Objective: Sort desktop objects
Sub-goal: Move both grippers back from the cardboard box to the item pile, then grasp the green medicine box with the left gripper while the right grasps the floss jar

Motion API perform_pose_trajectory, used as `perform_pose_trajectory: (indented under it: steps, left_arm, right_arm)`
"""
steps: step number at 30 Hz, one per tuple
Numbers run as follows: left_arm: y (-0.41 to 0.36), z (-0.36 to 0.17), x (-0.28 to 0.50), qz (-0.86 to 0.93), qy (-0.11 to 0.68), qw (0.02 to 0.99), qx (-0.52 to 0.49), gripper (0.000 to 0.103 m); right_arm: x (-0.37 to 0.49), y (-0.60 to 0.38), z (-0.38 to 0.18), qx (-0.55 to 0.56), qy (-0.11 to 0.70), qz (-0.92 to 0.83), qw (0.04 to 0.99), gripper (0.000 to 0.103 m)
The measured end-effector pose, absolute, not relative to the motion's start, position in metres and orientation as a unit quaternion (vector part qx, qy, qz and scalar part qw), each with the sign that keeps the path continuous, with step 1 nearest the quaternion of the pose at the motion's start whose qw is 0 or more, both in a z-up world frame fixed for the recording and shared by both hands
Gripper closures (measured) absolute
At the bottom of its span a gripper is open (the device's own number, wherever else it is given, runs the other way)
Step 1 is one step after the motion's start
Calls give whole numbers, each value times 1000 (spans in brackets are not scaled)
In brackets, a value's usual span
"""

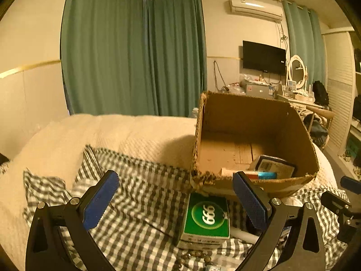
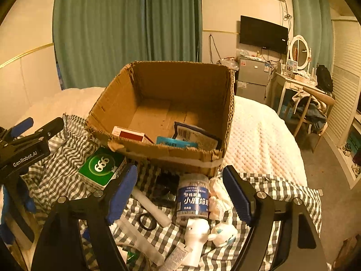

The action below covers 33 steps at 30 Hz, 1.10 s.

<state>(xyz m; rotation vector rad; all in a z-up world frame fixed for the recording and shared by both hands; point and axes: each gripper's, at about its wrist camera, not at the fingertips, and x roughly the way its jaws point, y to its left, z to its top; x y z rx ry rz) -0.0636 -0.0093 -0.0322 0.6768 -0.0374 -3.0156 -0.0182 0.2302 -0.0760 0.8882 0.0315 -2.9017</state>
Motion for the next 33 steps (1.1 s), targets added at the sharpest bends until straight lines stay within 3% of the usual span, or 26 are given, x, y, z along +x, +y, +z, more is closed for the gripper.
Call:
perform_pose_trajectory:
  steps: [7,19,33]
  left_arm:
    - [-30,-55,-66,-971,60,7,231,0]
    - [-23,-89,-73,-974,22,26,224,0]
    - [-3,-120,-90,-966,-18,5,258,0]
  right_arm:
    - [-11,235,-95,296,16,-954,50,23]
    - [-18,245,-123,308,-26,-948,76,23]
    - [-48,250,-163,340,-28,-939,41,23]
